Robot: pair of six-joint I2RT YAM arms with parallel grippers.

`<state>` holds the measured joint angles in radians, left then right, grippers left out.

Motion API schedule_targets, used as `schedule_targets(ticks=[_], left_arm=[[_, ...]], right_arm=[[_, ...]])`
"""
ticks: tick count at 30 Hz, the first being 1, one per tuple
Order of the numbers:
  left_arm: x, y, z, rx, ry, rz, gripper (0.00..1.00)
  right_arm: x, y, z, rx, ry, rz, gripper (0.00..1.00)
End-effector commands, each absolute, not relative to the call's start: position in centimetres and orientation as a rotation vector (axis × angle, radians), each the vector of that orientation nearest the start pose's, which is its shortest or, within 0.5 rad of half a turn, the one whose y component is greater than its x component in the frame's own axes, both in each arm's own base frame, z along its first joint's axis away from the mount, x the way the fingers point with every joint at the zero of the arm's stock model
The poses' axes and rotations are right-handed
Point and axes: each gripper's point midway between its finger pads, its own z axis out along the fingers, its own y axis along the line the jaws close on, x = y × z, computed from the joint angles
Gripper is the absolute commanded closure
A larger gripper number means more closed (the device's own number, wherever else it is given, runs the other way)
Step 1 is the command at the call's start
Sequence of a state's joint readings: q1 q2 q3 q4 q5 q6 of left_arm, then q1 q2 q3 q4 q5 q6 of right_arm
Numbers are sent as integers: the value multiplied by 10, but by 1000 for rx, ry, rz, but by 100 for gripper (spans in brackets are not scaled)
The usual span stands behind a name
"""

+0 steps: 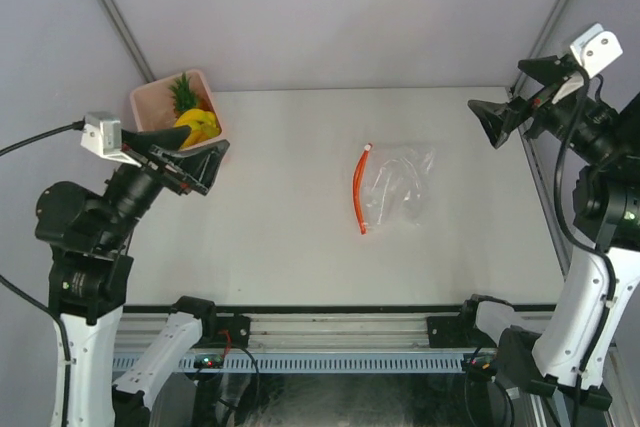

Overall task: Open the zip-top bag and remove the fake food
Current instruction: Reset both arms

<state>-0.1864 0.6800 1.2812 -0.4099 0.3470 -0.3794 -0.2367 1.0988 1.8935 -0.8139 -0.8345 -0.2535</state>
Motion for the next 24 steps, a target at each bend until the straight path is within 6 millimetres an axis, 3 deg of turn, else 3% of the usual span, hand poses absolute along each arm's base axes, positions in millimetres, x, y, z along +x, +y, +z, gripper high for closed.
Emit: schedule_targets(ticks=[1,7,12,17,24], left_arm=[[190,-118,502,235,1384,-708,0],[177,-119,532,269,1327,-716,0],[170,-118,547,282,1287,-707,0],[168,-119,548,297,1278,-705,0],[165,-114,538,280,1282,-681,0]], right_arm=[[227,78,534,-589,1473,421,0],[208,85,559,-606,1422,454,0],[200,82,578,-492,1423,460,0],[194,78,588,-414,1423,438,0],[205,77,588,-421,1435,463,0]])
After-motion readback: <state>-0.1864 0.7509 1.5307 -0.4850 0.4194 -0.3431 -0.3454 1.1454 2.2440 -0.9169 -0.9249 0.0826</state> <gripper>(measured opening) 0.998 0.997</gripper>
